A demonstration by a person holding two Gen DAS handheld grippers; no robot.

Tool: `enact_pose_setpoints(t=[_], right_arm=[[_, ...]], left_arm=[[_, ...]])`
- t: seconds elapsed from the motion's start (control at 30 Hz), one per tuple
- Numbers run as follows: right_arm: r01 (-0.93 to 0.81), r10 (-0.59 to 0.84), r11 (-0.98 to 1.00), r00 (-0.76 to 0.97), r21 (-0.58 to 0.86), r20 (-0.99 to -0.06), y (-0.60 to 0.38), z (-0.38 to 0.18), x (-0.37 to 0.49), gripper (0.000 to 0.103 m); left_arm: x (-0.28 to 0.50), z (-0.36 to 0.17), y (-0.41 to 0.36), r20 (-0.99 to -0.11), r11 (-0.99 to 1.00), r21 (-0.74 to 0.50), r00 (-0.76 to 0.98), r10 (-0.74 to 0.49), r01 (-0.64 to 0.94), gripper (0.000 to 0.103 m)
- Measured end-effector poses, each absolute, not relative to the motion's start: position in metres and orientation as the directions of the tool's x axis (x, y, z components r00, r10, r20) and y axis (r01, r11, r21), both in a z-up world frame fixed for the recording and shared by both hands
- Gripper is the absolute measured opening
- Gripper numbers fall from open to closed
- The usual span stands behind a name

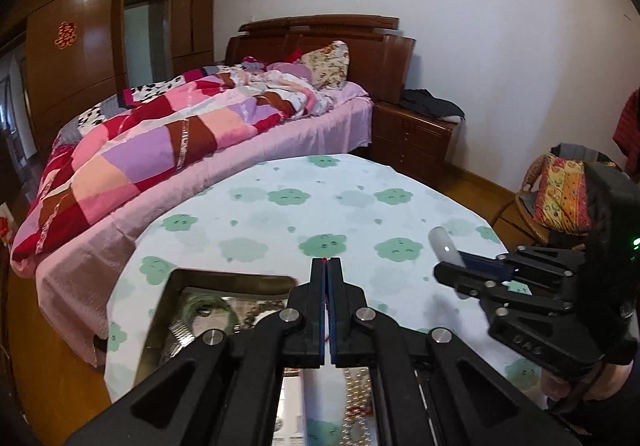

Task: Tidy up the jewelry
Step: 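Carry both held items over the tin and open both grippers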

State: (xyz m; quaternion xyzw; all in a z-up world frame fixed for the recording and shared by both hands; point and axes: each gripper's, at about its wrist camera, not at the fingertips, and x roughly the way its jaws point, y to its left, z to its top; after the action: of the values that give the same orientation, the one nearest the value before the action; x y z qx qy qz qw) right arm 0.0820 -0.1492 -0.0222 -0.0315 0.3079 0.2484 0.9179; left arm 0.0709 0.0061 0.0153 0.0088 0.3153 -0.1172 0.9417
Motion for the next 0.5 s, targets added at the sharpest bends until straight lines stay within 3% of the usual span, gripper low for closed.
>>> enact_pose_setpoints(t=[0.5], right_arm=[[-0.582,0.500,0.812,0.660,0.041,-0.561,-0.091,-0.001,0.073,0.015]], left_arm=[[0.059,0.013,0.067,-0.574,0.989,-0.087,0.806,-0.146,0.117,0.000]])
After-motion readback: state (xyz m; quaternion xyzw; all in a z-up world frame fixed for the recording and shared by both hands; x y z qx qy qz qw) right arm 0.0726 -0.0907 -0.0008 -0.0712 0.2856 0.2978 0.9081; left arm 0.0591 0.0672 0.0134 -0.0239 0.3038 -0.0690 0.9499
